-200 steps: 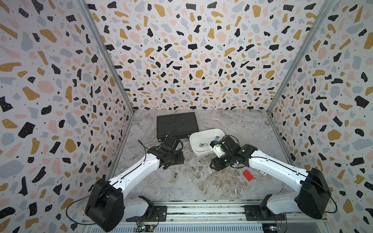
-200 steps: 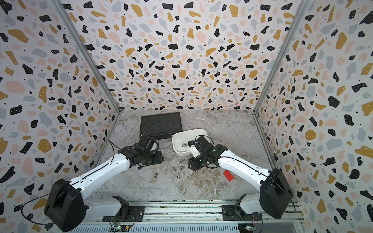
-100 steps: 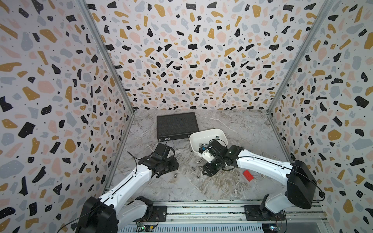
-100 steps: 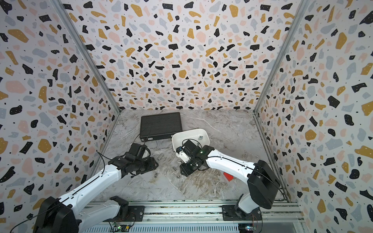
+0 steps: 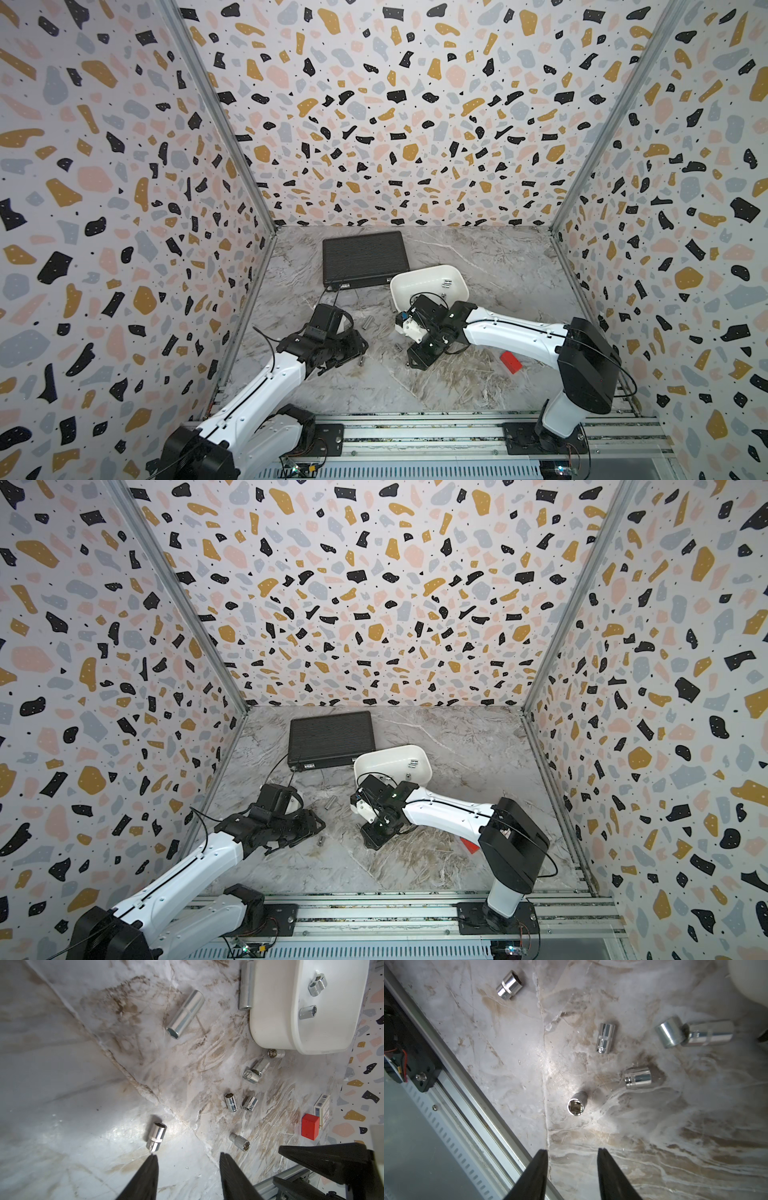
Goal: Put the socket on the desktop into the storage box
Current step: Pick up the socket head at the center of the board.
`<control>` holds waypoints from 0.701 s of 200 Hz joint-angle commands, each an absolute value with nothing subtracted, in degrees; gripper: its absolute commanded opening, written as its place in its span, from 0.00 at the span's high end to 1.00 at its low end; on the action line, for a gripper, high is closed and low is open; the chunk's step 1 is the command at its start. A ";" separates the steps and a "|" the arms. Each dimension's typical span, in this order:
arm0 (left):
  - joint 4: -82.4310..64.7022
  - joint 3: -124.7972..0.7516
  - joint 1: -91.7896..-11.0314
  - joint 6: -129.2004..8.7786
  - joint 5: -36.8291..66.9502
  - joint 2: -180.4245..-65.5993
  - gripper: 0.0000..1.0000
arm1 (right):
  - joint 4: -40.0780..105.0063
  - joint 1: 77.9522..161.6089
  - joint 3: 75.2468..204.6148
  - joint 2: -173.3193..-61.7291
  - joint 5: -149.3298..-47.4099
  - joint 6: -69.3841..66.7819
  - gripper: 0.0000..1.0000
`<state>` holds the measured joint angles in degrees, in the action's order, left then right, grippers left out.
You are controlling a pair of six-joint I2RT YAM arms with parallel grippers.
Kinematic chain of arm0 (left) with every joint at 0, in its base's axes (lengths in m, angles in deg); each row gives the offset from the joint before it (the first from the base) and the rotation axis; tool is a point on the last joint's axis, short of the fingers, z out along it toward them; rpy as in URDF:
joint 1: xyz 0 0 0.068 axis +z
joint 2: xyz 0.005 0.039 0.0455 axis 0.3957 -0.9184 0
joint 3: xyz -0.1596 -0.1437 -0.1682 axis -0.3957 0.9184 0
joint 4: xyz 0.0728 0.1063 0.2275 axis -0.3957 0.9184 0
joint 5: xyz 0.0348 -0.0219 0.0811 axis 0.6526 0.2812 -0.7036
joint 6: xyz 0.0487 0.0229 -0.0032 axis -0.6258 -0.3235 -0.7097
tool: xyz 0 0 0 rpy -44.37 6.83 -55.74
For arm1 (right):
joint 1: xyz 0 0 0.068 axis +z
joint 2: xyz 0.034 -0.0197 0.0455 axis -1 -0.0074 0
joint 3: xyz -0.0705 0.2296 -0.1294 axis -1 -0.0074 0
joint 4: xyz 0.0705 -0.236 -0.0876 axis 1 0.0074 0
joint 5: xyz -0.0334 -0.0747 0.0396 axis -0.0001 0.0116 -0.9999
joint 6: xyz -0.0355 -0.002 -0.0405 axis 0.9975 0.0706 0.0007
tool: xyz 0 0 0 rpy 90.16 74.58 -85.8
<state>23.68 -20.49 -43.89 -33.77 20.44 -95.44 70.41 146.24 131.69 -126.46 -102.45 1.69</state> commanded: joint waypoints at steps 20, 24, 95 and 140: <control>23.14 -18.73 -43.24 -32.76 21.02 -94.01 0.48 | 72.88 147.56 135.91 -129.47 -101.40 3.59 0.56; 23.11 -18.59 -43.18 -32.67 21.04 -93.97 0.48 | 73.00 147.72 136.11 -129.81 -101.33 3.71 0.56; 23.52 -17.75 -42.73 -32.55 21.20 -92.95 0.48 | 74.45 148.55 139.25 -134.75 -99.55 4.42 0.56; 23.62 -17.43 -42.22 -32.74 21.46 -92.92 0.48 | 74.97 148.68 140.53 -136.95 -99.38 4.71 0.57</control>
<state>23.81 -18.26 -42.84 -32.61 20.83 -93.60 72.86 148.38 138.38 -136.43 -100.04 3.77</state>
